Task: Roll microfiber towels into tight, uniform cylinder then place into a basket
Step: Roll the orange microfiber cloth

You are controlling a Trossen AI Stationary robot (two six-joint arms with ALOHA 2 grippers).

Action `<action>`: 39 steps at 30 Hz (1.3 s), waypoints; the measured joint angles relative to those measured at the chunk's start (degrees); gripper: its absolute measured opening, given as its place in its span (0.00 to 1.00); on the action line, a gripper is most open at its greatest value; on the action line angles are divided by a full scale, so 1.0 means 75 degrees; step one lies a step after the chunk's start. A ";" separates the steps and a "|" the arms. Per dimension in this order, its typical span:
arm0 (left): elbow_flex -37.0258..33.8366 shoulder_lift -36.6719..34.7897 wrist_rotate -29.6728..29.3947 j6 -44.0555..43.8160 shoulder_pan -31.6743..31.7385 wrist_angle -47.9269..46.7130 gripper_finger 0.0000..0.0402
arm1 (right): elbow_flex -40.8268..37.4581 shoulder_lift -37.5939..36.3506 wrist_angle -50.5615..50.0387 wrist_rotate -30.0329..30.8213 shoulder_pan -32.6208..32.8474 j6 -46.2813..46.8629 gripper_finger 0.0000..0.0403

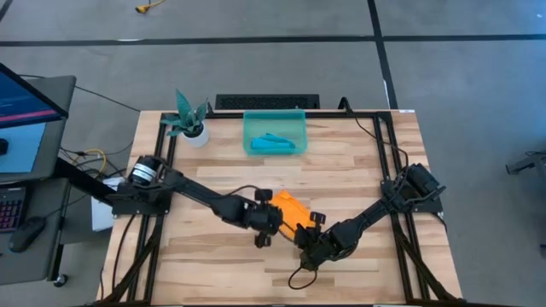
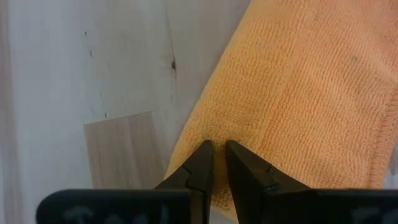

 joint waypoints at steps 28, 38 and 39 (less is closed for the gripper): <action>0.0048 0.0907 -0.0650 -0.0860 0.0427 -0.0613 0.24 | -0.0003 0.0000 0.0052 -0.0032 0.0006 0.0000 0.17; 0.0032 0.0938 -0.0755 -0.2461 0.0193 -0.0813 0.24 | -0.0003 0.0000 0.0046 0.0009 0.0073 0.0254 0.18; 0.0032 0.0940 -0.0759 -0.2701 0.0137 -0.0849 0.24 | -0.0003 0.0000 0.0043 0.0014 0.0096 0.0256 0.19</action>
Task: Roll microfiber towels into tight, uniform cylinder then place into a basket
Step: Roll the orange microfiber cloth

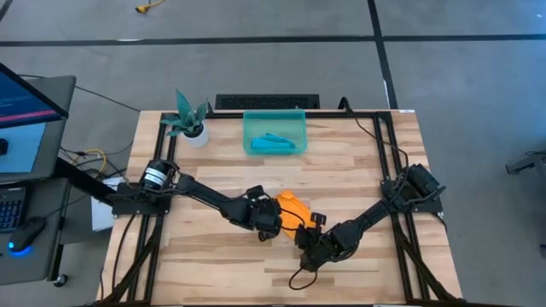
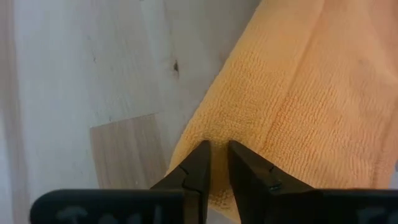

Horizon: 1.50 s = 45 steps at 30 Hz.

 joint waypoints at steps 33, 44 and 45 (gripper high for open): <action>-0.0020 -0.0002 0.0105 -0.2616 -0.0698 -0.0570 0.24 | 0.0745 0.0006 -0.1503 0.0732 0.0253 -0.0063 0.30; -0.0023 -0.0002 0.0108 -0.2624 -0.0695 -0.0561 0.24 | 0.1654 0.0006 -0.3439 0.2065 0.1363 0.0458 0.26; -0.0023 -0.0002 0.0121 -0.2697 -0.0695 -0.0561 0.24 | 0.1714 0.0006 -0.3540 0.2233 0.1495 0.0453 0.26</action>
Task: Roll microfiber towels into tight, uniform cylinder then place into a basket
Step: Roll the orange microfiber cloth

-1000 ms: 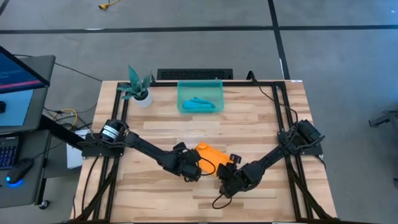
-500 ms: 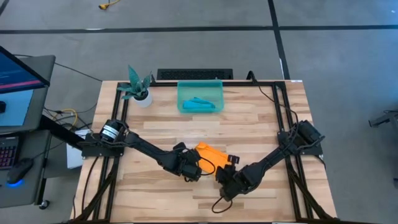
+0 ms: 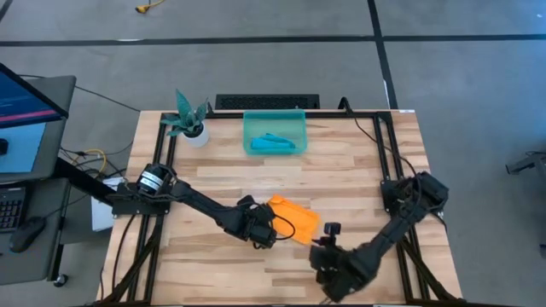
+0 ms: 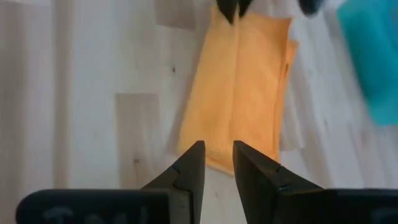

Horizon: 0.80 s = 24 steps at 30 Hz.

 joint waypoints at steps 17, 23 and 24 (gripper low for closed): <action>0.0000 -0.0015 0.0436 -0.1227 0.0009 -0.0012 0.24 | -0.1036 0.0000 0.2225 0.0347 0.0152 -0.1919 0.34; 0.0000 -0.0015 0.0435 -0.1227 0.0009 -0.0012 0.24 | -0.1356 0.0000 0.2399 0.0144 -0.0127 -0.1930 0.46; 0.0000 -0.0015 0.0433 -0.1227 0.0008 -0.0012 0.24 | -0.1422 0.0000 0.2500 0.0111 -0.0180 -0.1930 0.48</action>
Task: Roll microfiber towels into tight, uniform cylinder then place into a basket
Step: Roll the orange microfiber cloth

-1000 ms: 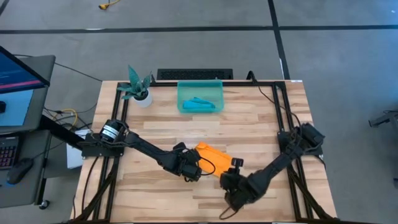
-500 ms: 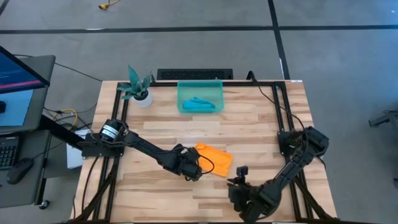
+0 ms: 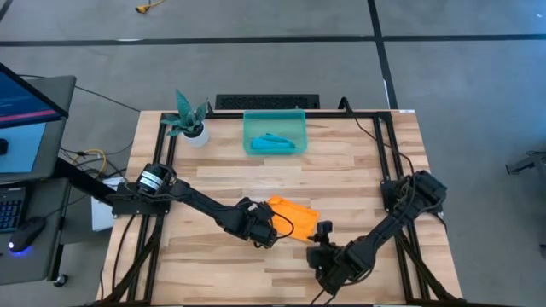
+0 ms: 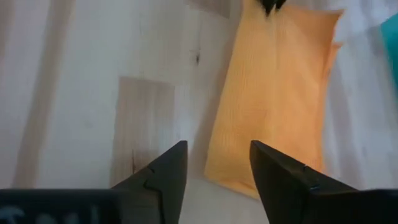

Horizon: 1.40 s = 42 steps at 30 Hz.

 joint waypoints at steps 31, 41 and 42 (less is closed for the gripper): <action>0.1034 0.0102 -0.0596 0.1921 -0.0357 -0.1563 0.24 | -0.1001 -0.0041 0.0872 -0.1557 -0.1189 0.0866 0.10; 0.2299 0.0096 -0.2683 0.1696 -0.1698 -0.4530 0.24 | -0.1018 -0.0035 0.0900 -0.1638 -0.1199 0.0868 0.11; 0.2444 0.0096 -0.2896 0.1548 -0.1853 -0.4903 0.24 | -0.1021 -0.0035 0.0901 -0.1641 -0.1199 0.0868 0.11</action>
